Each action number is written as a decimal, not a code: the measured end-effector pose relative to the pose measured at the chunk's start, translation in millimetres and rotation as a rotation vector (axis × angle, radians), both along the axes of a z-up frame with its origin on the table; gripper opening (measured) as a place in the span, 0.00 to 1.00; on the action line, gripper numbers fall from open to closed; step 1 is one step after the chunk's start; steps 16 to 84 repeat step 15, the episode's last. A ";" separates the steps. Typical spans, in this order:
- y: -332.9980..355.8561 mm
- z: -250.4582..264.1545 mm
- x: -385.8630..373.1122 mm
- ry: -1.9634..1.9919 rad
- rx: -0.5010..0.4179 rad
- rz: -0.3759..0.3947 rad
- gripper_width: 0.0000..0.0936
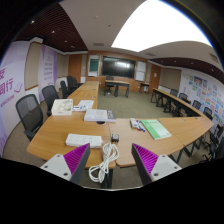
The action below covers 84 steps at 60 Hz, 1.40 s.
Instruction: Unplug charger
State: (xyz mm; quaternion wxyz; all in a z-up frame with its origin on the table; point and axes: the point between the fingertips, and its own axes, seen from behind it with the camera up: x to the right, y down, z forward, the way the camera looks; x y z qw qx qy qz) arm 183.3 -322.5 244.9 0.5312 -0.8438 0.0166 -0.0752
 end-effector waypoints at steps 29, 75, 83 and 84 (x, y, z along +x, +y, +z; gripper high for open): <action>-30.3 18.9 -3.4 -0.014 0.020 0.002 0.91; -30.3 18.9 -3.4 -0.014 0.020 0.002 0.91; -30.3 18.9 -3.4 -0.014 0.020 0.002 0.91; -30.3 18.9 -3.4 -0.014 0.020 0.002 0.91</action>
